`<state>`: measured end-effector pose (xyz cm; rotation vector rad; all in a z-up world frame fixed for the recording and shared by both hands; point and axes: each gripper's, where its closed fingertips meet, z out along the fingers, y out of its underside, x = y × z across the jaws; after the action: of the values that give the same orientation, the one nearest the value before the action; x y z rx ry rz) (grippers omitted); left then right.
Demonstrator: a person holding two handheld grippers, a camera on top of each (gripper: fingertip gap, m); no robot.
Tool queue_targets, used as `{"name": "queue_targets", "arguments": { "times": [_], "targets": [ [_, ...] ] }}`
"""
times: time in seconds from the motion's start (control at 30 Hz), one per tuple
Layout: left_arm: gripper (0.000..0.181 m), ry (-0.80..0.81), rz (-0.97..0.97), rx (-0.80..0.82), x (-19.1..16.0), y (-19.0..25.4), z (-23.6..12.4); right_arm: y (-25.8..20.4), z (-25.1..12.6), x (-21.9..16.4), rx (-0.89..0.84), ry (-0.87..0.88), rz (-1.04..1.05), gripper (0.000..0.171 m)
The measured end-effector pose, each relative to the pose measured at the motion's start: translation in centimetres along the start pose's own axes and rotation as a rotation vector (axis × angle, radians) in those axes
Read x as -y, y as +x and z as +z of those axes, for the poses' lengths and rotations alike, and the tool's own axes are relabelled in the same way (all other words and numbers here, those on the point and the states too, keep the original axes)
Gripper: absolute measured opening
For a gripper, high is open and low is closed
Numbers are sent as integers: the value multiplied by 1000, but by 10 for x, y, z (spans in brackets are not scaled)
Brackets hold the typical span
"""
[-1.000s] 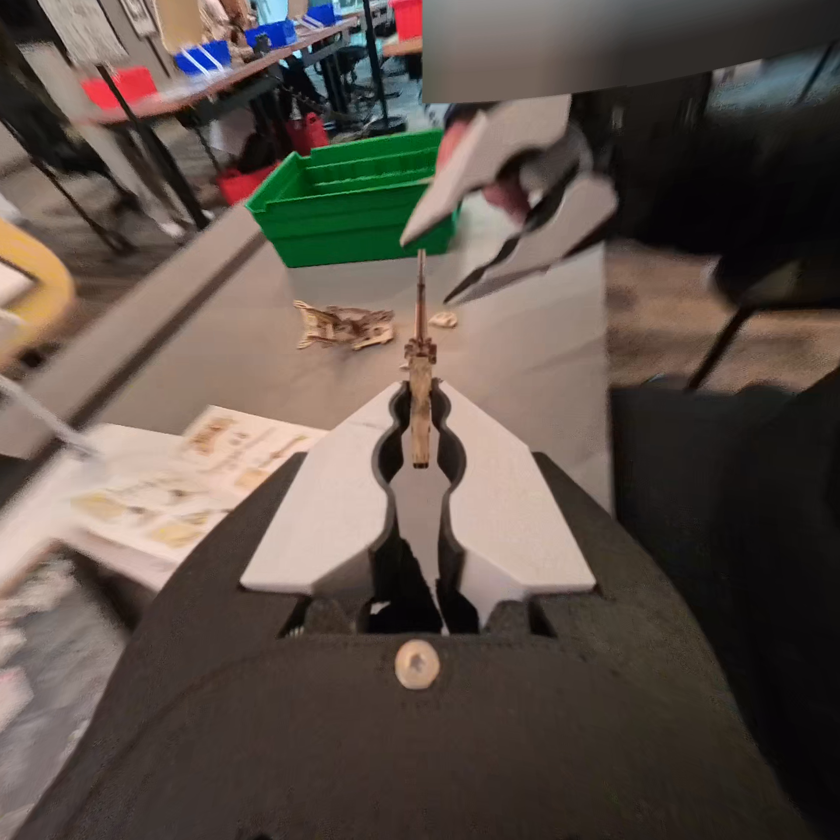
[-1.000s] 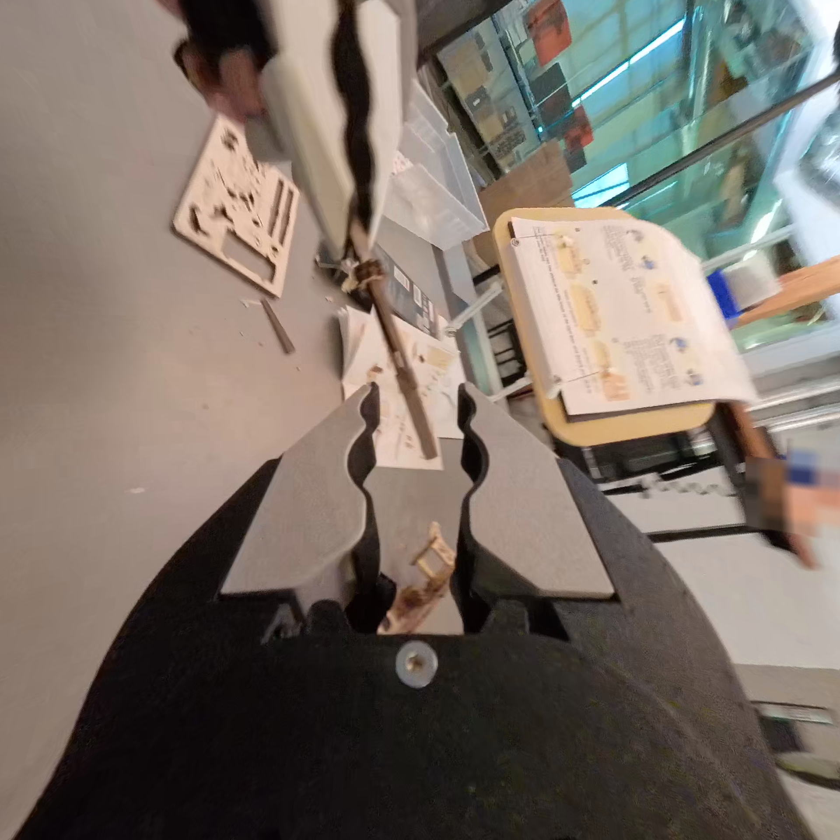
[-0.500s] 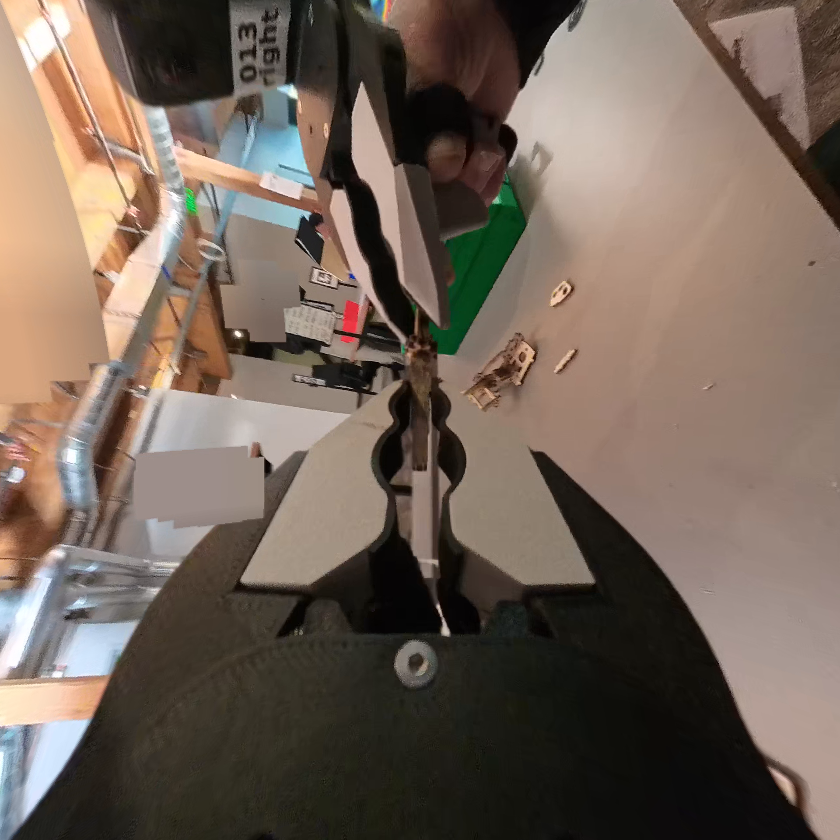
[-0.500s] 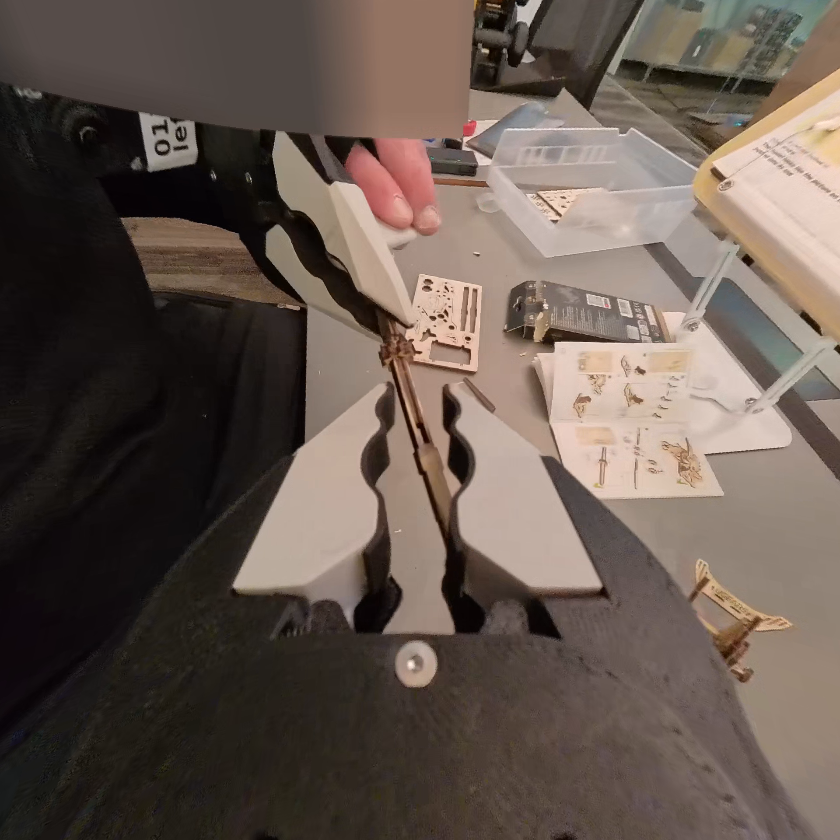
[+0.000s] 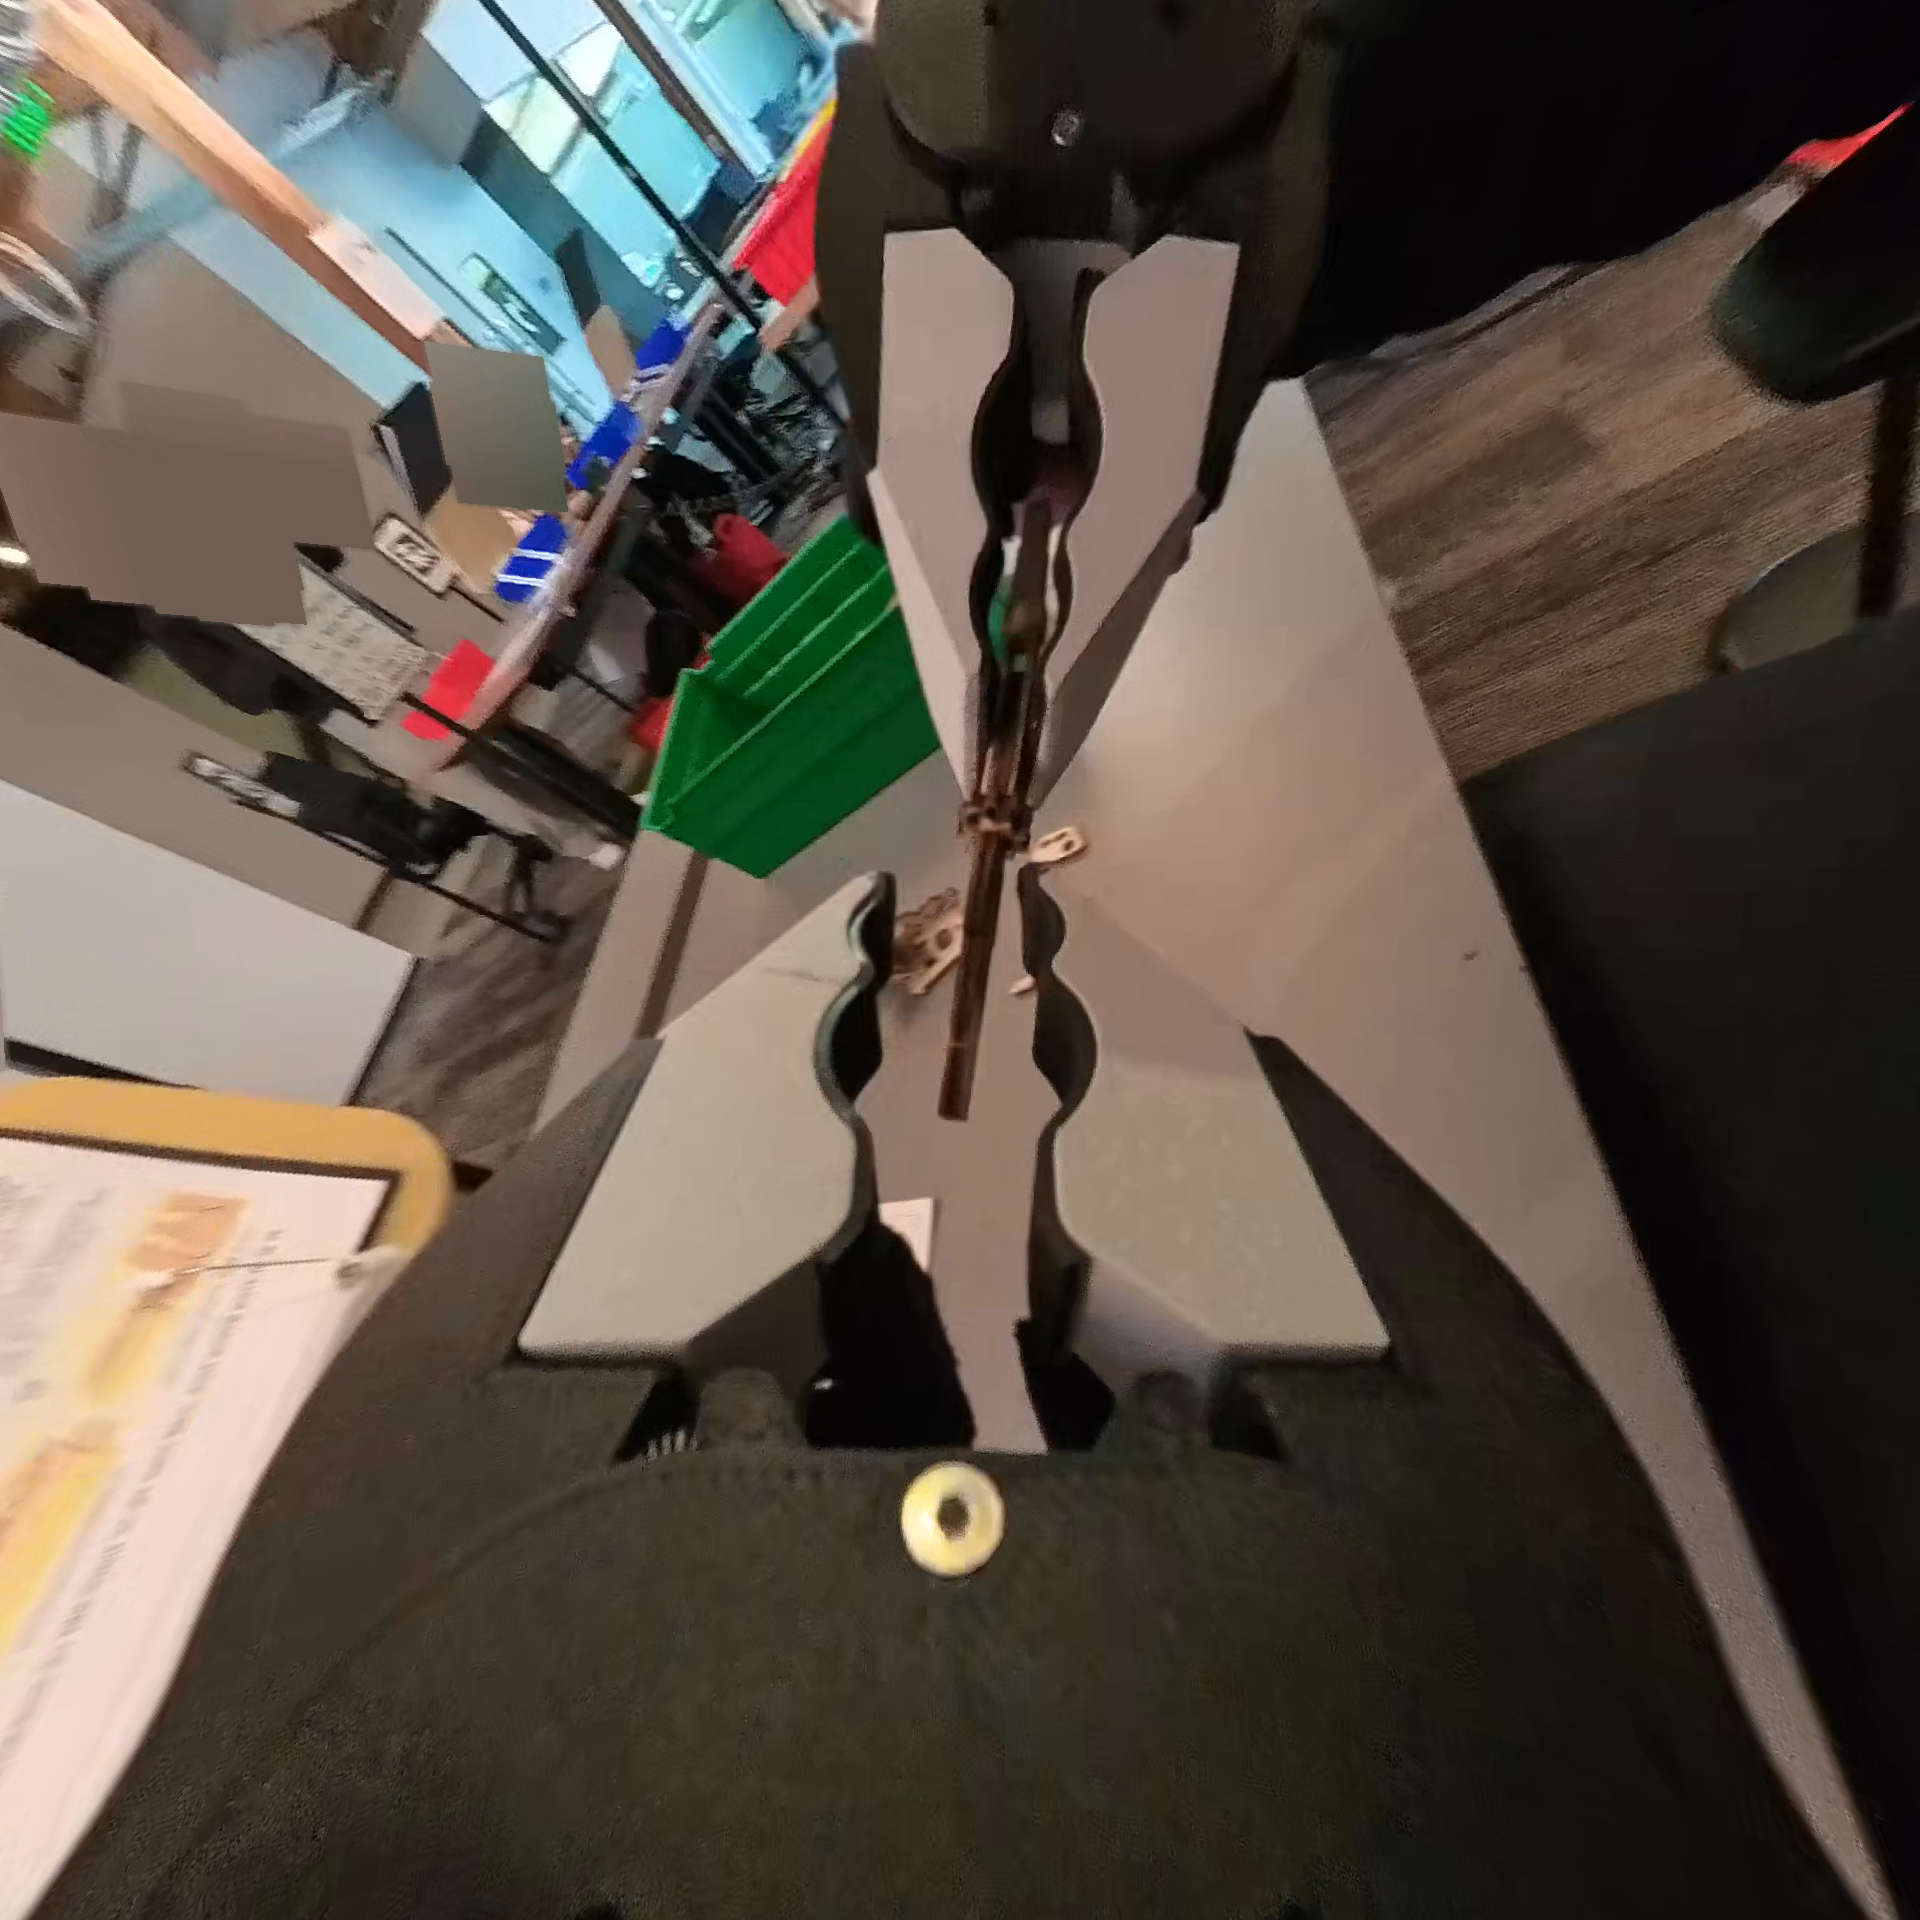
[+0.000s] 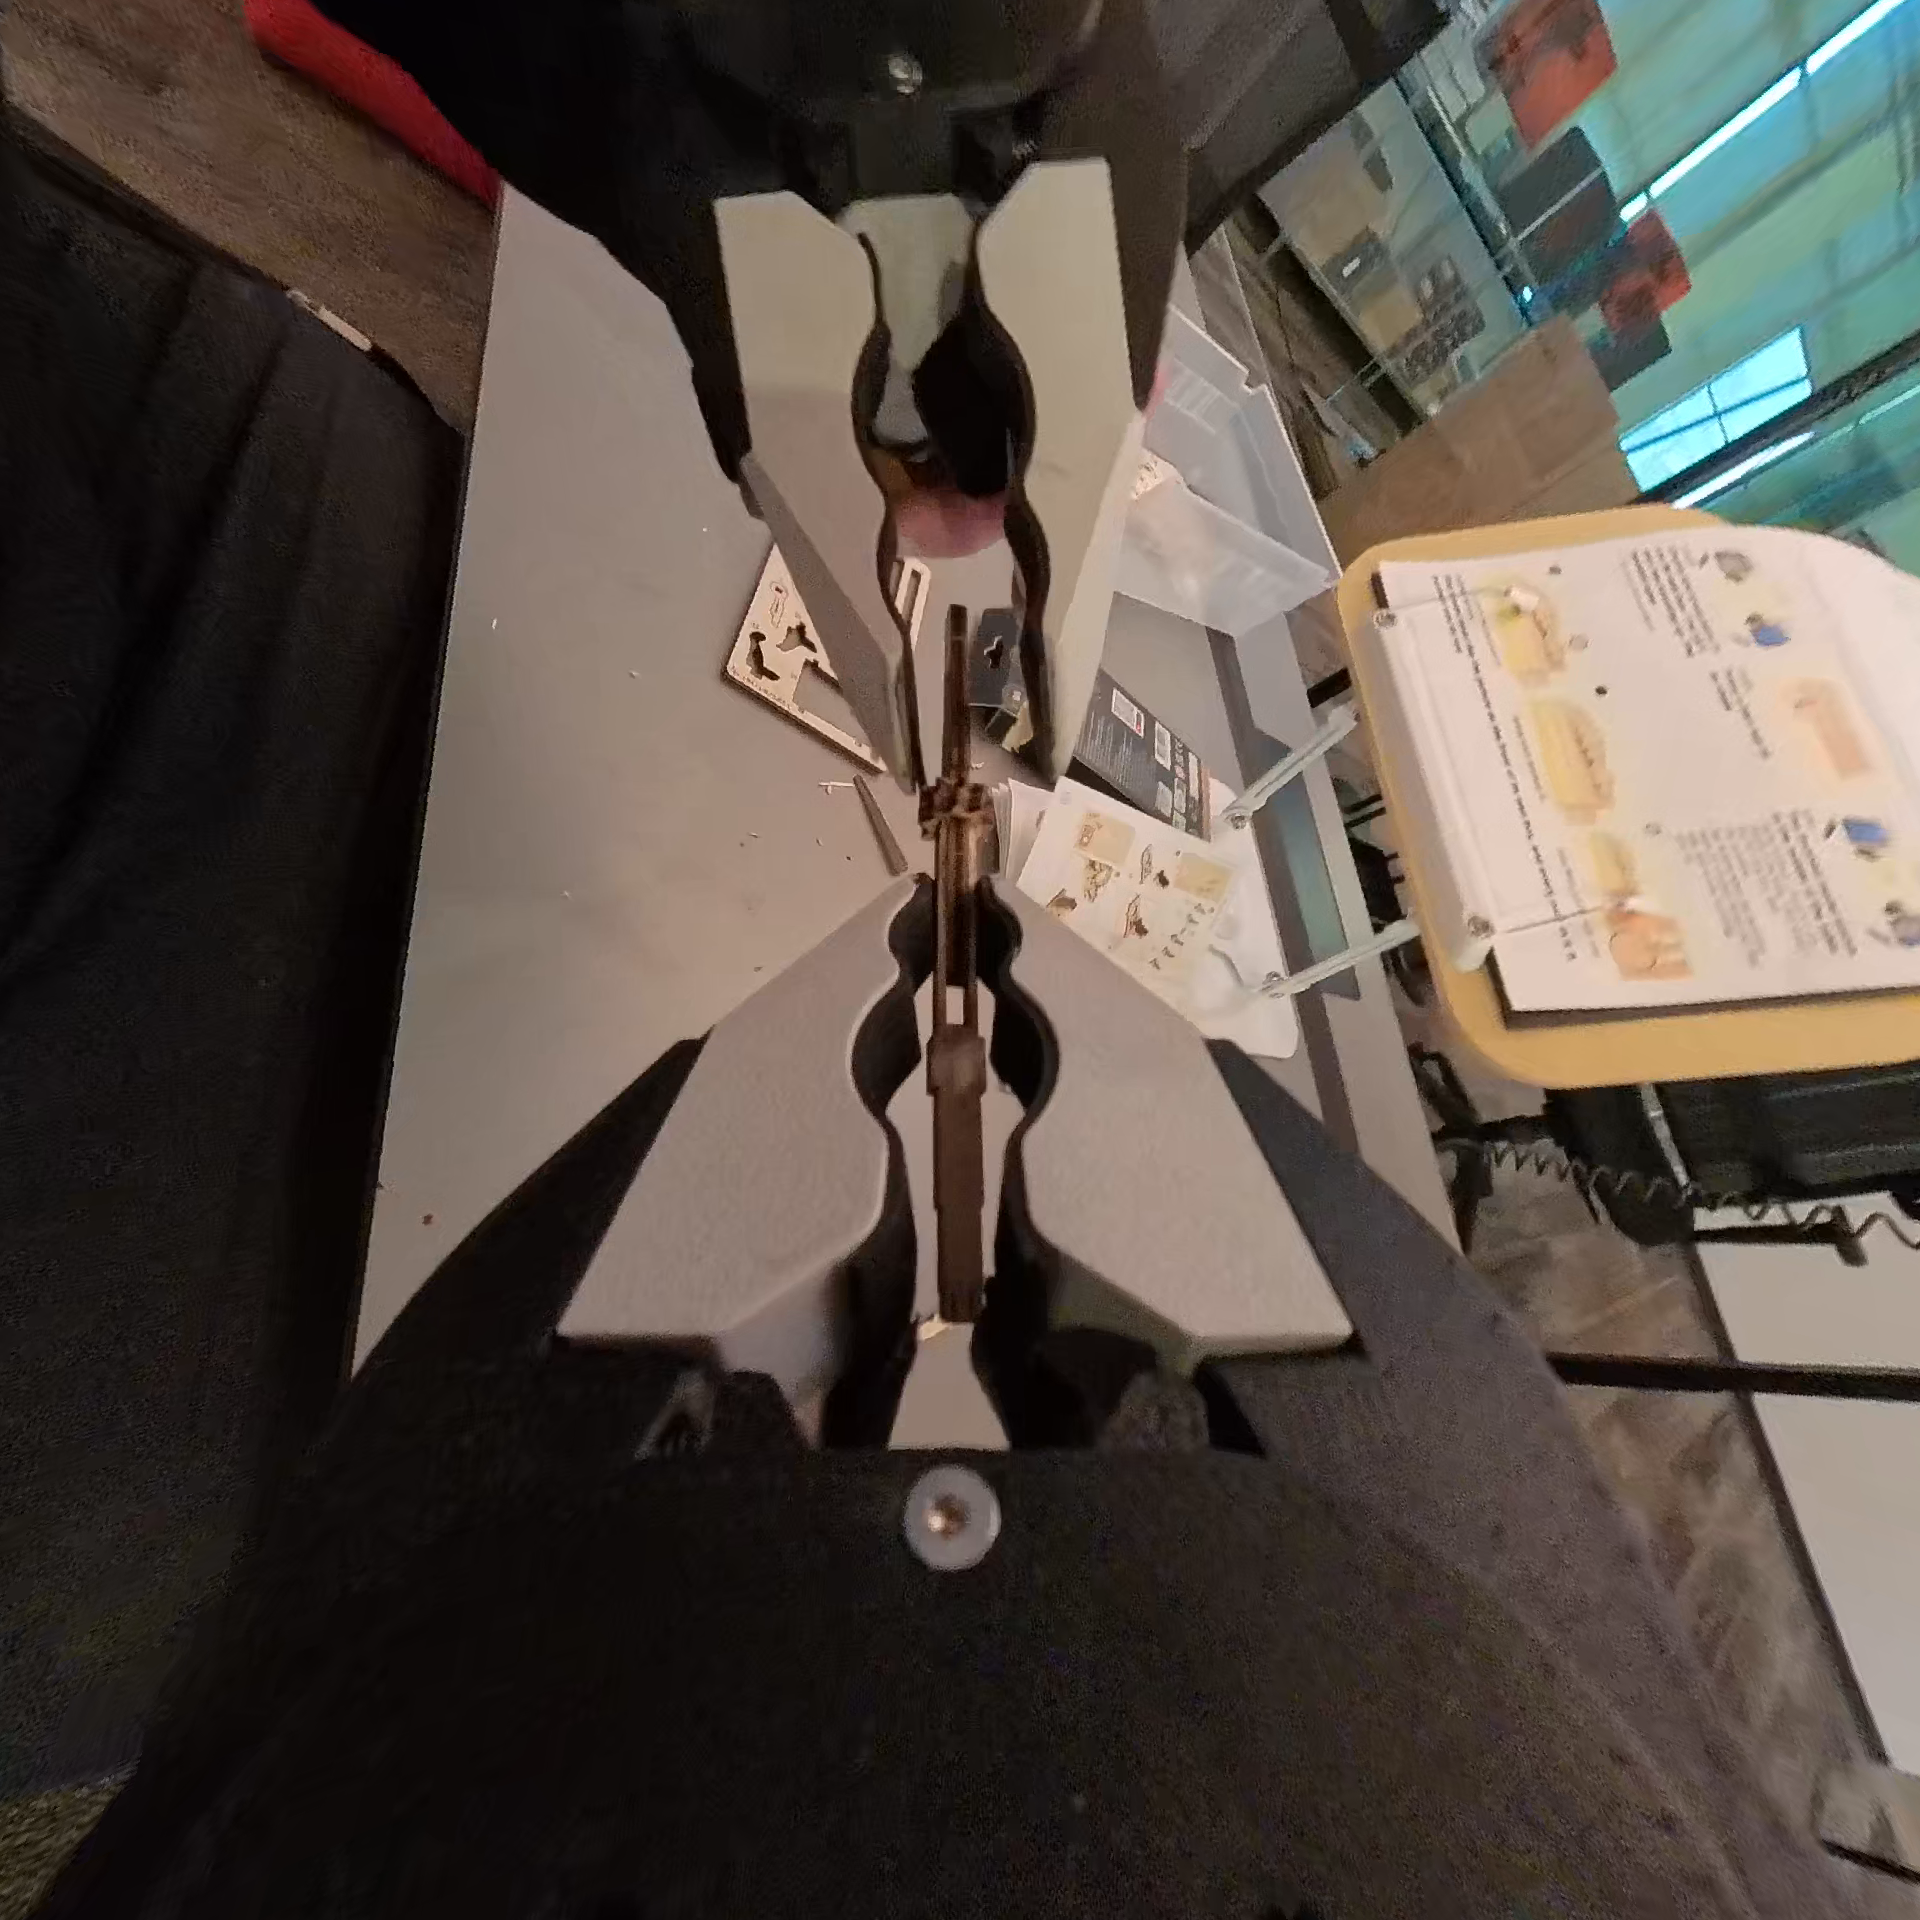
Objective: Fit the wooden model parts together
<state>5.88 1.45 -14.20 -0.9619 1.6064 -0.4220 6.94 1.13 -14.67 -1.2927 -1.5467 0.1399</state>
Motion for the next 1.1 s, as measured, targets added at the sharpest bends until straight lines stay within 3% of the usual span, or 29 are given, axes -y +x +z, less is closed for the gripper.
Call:
{"name": "queue_targets", "arguments": {
  "times": [0.23,0.5,0.7,1.1],
  "targets": [
    [11,20,-94,-92,0,11,3,-4,6,11,9,-1,-39,4],
    [9,-38,76,29,-4,4,5,-4,9,6,110,31,329,4],
    [10,-43,-88,-43,-12,5,10,2,11,5,55,36,259,9],
    [10,-11,-131,-97,-12,11,10,-5,15,8,89,-8,105,3]
  ]
}}
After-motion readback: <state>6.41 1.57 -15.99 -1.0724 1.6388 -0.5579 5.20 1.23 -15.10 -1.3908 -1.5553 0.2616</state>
